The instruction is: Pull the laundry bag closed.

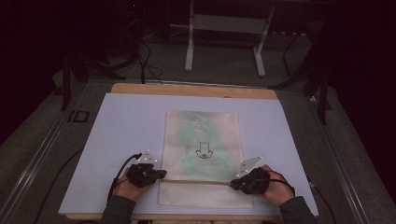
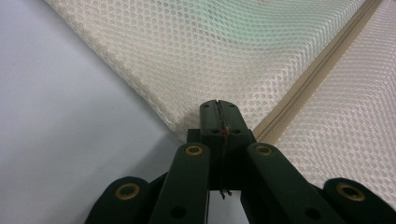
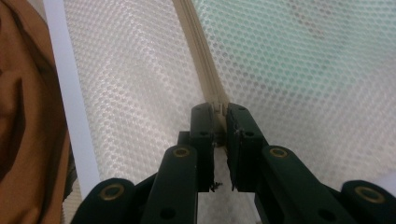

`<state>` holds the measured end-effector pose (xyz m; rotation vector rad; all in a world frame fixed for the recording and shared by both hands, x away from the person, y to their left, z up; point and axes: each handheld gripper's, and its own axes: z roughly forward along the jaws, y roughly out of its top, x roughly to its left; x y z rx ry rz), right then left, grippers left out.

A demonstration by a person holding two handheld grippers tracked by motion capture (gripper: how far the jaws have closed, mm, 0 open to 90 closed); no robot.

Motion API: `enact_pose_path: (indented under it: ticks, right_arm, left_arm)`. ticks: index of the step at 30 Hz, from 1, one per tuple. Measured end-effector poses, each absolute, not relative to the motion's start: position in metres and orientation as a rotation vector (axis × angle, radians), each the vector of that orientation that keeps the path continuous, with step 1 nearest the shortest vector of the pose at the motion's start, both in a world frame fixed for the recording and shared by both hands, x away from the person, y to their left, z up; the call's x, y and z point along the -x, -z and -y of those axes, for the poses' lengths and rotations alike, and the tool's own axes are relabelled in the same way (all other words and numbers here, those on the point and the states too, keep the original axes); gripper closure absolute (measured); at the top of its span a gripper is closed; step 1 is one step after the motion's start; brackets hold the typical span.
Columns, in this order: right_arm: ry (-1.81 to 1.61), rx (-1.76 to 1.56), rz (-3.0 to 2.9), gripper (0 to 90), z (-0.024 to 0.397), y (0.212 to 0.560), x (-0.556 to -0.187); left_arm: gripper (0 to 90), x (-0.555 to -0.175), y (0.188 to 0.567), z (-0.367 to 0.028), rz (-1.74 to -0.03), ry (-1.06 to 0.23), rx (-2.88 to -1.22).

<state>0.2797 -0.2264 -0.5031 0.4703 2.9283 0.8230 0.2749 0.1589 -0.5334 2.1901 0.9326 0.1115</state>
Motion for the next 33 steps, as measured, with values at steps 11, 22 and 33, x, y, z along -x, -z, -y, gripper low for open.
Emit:
enact_pose_path:
  ticks: [11,22,33]
  right_arm:
    - [-0.832,-0.53,-2.916,82.4,0.244,0.503,-0.281]
    - [-0.834,-0.581,-2.909,82.3,0.257,0.503,-0.283]
    - [-0.862,-0.617,-2.9,82.2,0.267,0.503,-0.284]
  left_arm:
    - [89.6,-0.275,0.533,-0.159,-0.933,-0.111,-2.19]
    - [89.6,-0.275,0.533,-0.159,-0.933,-0.111,-2.19]
    - [89.6,-0.275,0.533,-0.159,-0.932,-0.112,-2.19]
